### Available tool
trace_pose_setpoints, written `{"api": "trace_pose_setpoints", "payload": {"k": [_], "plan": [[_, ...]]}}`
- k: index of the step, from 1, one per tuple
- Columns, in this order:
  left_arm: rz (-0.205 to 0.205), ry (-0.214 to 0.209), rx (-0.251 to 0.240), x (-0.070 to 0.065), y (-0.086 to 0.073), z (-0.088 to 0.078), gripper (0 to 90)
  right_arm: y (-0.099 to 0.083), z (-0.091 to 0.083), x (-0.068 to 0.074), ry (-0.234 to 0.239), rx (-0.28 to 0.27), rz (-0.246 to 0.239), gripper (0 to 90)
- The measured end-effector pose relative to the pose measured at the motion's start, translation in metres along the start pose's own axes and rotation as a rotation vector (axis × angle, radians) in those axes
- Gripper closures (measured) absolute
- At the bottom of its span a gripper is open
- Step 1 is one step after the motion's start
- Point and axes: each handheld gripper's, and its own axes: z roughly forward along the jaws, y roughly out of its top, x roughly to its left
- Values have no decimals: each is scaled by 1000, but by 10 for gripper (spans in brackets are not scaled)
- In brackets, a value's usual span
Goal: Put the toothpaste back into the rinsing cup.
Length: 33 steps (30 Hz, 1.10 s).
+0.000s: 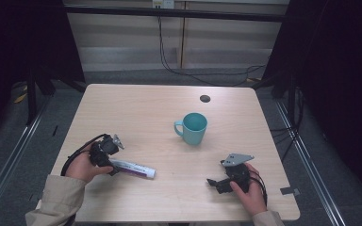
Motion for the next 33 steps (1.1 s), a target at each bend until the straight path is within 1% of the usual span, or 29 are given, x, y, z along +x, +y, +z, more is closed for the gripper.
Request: {"api": "trace_pose_setpoints", "payload": {"k": [2,4,5,6,8,9,12,15,18,19,22,24,25,27,28,29,30,31,32,33], "plan": [[14,-12,-2,-1,1,0,249,0,0,0,0,1,1,85],[22,-11,-2,-2,2,1,250,0,0,0,0,0,0,85],[24,-22,4,-3,3,1,251,0,0,0,0,0,-1,85],[30,-24,-4,-3,3,2,258,0,0,0,0,0,0,85],[39,-33,8,-4,3,3,262,0,0,0,0,0,-1,85],[40,-36,0,-6,3,3,276,0,0,0,0,0,0,85],[55,-46,10,-7,3,4,300,0,0,0,0,0,-1,85],[68,-35,14,-10,3,6,305,0,0,0,0,0,0,85],[81,-26,32,-12,4,7,315,0,0,0,0,0,-1,85],[101,-15,52,-14,5,10,338,0,0,0,0,0,-1,85],[90,-28,51,-14,7,11,342,0,0,0,0,0,-1,85],[89,-33,42,-14,7,11,351,0,0,0,0,0,-1,84],[101,-40,47,-14,7,11,363,0,0,0,0,0,-1,85],[121,-53,49,-15,7,10,423,0,0,0,0,0,-1,84],[125,-71,45,-16,7,9,465,0,0,0,0,0,-1,85],[130,-78,44,-17,7,9,510,0,0,0,0,0,-1,85],[148,-95,55,-18,7,8,560,0,0,0,0,0,-1,85],[131,-123,47,-19,7,8,651,0,0,0,0,0,-1,85],[95,-142,46,-19,7,8,651,0,0,0,0,0,-1,85],[75,-146,42,-19,6,9,662,0,0,0,0,0,-1,85]]}}
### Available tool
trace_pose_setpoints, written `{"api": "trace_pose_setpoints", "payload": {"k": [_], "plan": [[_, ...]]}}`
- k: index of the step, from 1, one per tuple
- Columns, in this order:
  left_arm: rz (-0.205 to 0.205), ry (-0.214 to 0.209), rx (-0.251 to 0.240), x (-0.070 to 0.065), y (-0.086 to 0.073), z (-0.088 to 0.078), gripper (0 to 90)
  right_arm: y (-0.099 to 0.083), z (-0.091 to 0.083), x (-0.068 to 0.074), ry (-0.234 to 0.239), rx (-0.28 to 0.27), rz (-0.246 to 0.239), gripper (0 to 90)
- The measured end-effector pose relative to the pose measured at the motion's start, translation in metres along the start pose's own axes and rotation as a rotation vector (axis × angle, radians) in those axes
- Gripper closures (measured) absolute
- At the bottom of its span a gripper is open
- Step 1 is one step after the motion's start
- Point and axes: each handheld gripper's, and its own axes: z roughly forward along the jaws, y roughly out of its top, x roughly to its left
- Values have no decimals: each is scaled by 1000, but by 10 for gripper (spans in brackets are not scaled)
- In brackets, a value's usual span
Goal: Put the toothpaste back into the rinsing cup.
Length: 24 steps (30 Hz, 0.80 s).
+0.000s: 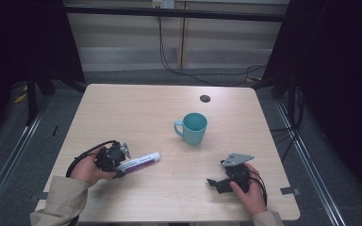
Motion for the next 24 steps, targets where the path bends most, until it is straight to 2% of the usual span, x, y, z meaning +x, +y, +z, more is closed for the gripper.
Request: {"api": "trace_pose_setpoints", "payload": {"k": [2,4,8,11,13,16,19,20,21,24], "plan": [[-5,-8,-4,-2,0,-1,702,0,0,0,0,0,0,85],[-29,-24,-15,-4,1,-2,735,0,0,0,0,0,0,85],[-15,-29,-37,-9,1,-3,746,0,0,0,0,1,2,85],[-26,-46,-79,-13,3,-5,750,0,0,0,1,2,3,85],[-6,-38,-86,-15,7,-8,750,0,0,0,-1,2,3,83],[-6,-44,-124,-21,14,-13,751,1,1,1,-9,1,13,85],[8,-40,-125,-23,19,-16,751,2,0,2,-12,14,17,94],[2,-39,-131,-25,21,-16,751,3,0,1,-12,21,11,125],[14,-42,-126,-25,23,-16,751,4,-1,1,-6,24,6,151],[18,-39,-127,-28,29,-18,752,7,-3,2,-19,39,-39,153]]}}
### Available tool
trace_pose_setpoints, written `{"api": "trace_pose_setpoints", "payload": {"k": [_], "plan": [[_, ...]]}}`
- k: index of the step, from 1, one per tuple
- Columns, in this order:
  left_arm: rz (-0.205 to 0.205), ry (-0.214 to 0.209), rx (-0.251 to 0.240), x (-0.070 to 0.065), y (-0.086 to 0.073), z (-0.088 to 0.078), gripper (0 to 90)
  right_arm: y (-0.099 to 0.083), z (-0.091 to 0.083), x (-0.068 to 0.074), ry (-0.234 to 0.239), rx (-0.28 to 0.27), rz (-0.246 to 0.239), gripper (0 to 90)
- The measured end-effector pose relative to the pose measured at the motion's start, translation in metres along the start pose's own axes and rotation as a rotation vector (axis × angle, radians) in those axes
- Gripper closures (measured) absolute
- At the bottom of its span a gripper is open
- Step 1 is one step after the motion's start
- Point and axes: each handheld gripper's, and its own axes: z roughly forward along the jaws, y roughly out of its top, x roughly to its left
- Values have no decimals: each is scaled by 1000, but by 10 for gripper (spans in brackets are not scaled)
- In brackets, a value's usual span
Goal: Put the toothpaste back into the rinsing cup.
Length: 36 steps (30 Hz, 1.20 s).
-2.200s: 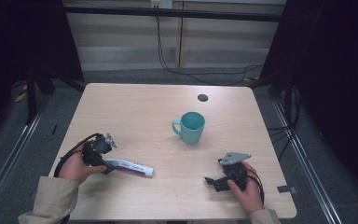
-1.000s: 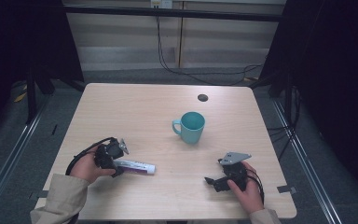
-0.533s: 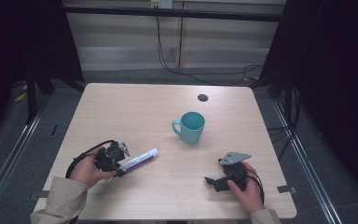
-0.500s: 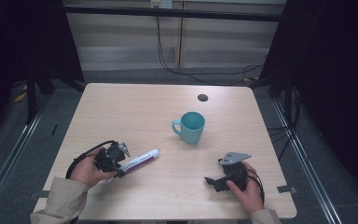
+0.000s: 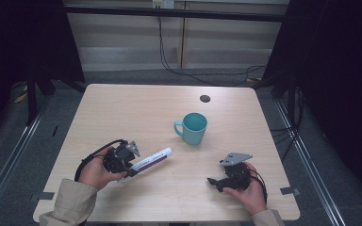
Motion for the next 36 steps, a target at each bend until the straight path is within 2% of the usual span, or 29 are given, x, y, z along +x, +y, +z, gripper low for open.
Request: {"api": "trace_pose_setpoints", "payload": {"k": [2,6,7,8,9,17,22,26,27,28,30,35,36], "plan": [[6,3,0,-2,4,0,752,6,-2,2,3,-4,-42,159],[34,3,5,-6,14,-1,752,16,-2,6,23,-5,-77,159],[34,2,2,-8,17,-1,753,21,-3,8,28,-5,-99,159],[38,-3,3,-9,19,-1,752,31,-3,13,23,-2,-151,159],[44,-6,-1,-10,21,-1,752,31,-3,13,23,-2,-151,159],[73,-19,-5,-19,39,1,753,68,-7,26,45,-10,-290,163],[96,-26,5,-24,49,4,753,87,-6,34,53,-22,-353,178],[120,-47,-6,-30,59,5,753,94,-2,38,69,-16,-383,194],[142,-47,0,-30,62,4,753,95,0,40,68,-16,-403,197],[132,-45,-2,-33,64,5,753,97,1,42,60,-13,-414,198],[157,-53,8,-35,69,6,753,100,4,44,54,-15,-450,205],[172,-79,-15,-42,80,6,753,106,12,50,83,-11,-514,289],[177,-85,-18,-43,82,5,753,106,17,52,98,12,-546,373]]}}
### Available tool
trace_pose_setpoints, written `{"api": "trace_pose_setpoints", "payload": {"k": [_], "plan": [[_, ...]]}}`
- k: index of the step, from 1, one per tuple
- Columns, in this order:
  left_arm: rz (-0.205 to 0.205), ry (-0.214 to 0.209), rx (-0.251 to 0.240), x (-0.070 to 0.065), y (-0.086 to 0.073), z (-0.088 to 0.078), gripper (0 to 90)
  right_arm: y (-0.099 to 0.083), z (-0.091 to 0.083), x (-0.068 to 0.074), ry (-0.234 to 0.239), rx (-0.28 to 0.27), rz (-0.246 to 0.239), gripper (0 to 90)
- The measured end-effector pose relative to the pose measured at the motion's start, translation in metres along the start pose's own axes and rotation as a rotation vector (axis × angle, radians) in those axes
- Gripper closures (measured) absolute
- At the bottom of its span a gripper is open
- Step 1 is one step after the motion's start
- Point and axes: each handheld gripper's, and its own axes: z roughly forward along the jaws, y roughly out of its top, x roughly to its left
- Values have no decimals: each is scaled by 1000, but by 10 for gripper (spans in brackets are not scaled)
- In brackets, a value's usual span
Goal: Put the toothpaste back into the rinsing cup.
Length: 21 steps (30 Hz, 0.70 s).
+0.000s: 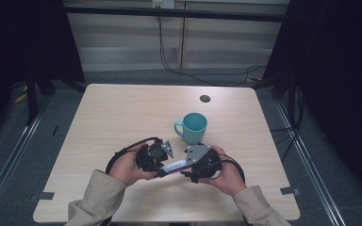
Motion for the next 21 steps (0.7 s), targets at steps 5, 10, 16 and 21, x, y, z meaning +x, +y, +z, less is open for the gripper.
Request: {"api": "trace_pose_setpoints", "payload": {"k": [5,10,16,21], "plan": [[17,-2,1,-2,4,0,753,-1,4,2,30,30,-19,452],[25,-12,-20,-1,6,-5,751,-3,6,2,114,64,-2,623],[10,35,-96,4,4,-10,554,-2,-1,-1,132,72,68,710],[-18,71,-136,9,-3,-10,371,-8,-7,-6,122,68,112,721]]}}
